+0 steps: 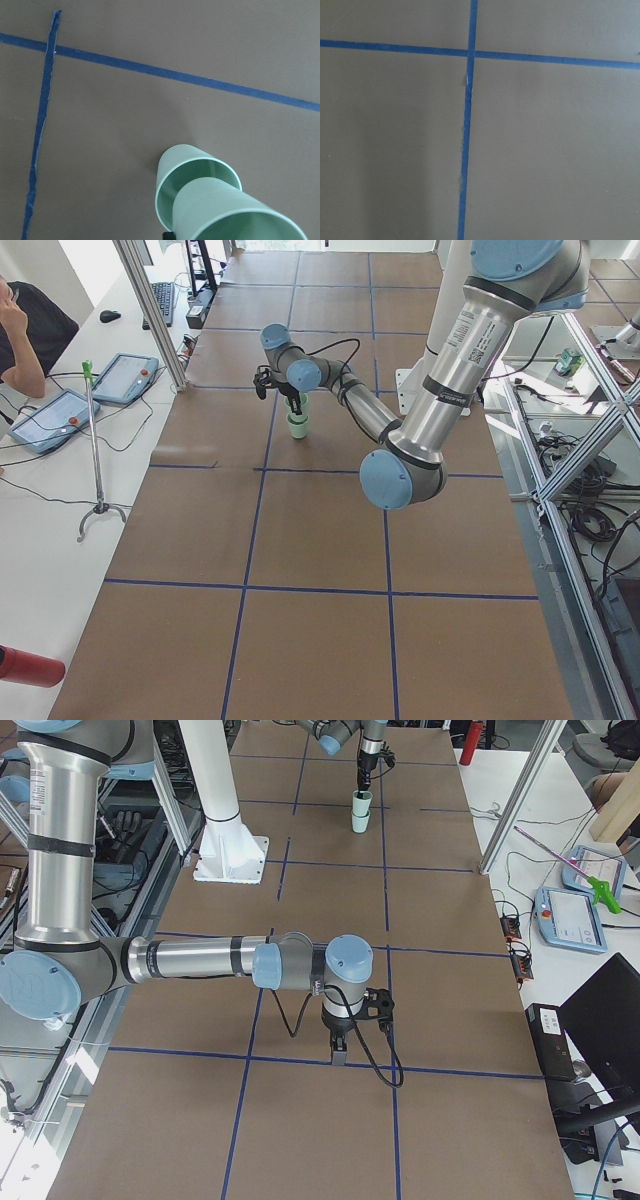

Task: Stack cups
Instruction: 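Open the left gripper and withdraw it away from the stacked cups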

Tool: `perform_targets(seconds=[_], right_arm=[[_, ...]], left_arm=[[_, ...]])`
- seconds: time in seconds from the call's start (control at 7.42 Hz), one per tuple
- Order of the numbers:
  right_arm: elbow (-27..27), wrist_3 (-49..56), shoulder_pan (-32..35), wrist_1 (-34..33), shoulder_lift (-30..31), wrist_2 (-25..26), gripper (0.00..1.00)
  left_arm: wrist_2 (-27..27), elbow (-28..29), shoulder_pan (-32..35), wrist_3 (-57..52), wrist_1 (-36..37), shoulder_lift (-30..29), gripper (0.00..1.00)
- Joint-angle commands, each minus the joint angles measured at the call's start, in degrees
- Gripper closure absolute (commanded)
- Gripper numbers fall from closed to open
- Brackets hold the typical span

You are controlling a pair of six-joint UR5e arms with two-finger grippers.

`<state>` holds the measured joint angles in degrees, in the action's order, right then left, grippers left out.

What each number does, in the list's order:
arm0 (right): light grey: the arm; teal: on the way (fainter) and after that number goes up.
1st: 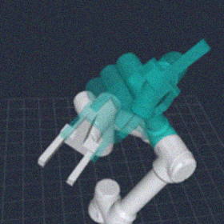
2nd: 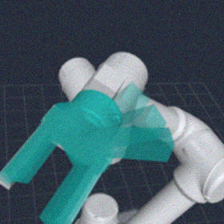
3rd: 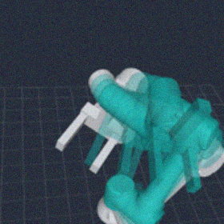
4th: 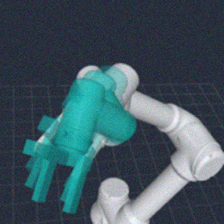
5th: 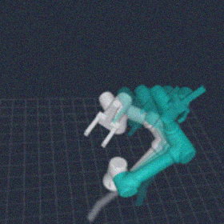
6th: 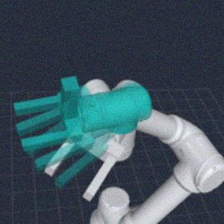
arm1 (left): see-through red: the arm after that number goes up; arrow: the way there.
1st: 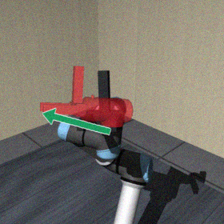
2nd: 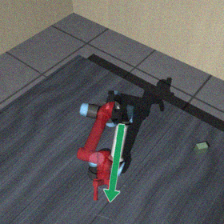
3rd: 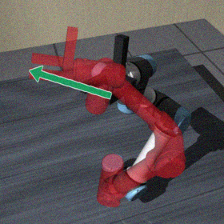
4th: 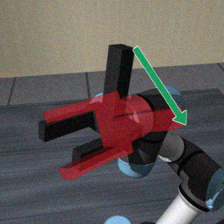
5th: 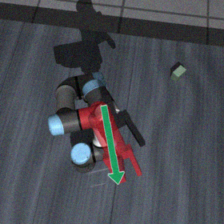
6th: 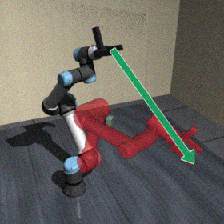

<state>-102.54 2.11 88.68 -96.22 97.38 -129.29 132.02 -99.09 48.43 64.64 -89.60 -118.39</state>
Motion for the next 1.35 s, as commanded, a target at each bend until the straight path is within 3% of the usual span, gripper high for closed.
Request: perform_targets(seconds=[0.0,0.67,0.94,1.21], right_arm=[[-0.03,0.0,0.0,-0.02,0.0,0.0,0.0],[0.06,0.0,0.0,0.07,0.0,0.0,0.0],[0.06,0.0,0.0,-0.02,0.0,0.0,0.0],[0.06,0.0,0.0,0.07,0.0,0.0,0.0]], left_arm=[[-0.1,-0.22,0.0,-0.04,-0.05,0.0,0.0],[-4.31,-3.12,2.02,-0.22,0.03,0.26,0.0],[-4.23,-7.94,7.09,-6.49,0.56,4.37,0.0],[-3.62,-8.66,18.14,-19.57,1.78,10.6,0.0]])
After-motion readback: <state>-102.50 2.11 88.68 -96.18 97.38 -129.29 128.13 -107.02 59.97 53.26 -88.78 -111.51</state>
